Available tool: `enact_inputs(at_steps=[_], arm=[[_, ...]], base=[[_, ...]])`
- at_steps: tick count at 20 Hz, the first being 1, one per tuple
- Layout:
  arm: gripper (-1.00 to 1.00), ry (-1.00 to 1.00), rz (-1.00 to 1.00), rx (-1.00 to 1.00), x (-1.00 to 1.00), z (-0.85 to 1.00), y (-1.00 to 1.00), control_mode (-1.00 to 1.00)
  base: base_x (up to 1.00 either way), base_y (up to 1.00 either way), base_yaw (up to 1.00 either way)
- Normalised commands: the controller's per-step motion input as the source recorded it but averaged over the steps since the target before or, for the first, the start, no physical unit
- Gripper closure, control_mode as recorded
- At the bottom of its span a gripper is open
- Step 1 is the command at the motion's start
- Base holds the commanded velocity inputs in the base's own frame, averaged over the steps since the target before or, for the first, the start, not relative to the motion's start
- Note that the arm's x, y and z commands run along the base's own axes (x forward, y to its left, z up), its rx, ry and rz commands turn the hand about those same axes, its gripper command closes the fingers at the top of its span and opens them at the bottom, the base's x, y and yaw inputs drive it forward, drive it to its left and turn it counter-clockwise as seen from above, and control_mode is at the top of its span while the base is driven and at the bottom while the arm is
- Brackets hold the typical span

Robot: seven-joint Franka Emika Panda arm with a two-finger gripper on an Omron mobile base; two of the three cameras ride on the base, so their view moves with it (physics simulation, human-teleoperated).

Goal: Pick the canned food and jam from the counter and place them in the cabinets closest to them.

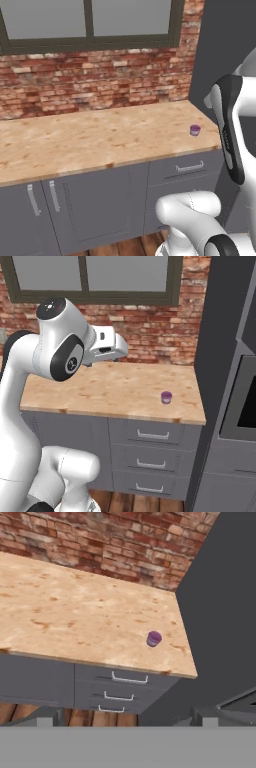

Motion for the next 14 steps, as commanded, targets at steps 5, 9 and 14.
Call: enact_inputs(at_steps=[5,9,14], arm=[[-1.00,0.00,0.00,0.00,0.00,0.00,0.00,1.00],[-1.00,0.00,0.00,0.00,0.00,0.00,0.00,1.00],[-1.00,0.00,0.00,0.00,0.00,0.00,0.00,1.00]], base=[[0.38,-0.04,0.00],[0.28,-0.01,0.00],[0.40,-0.06,0.00]])
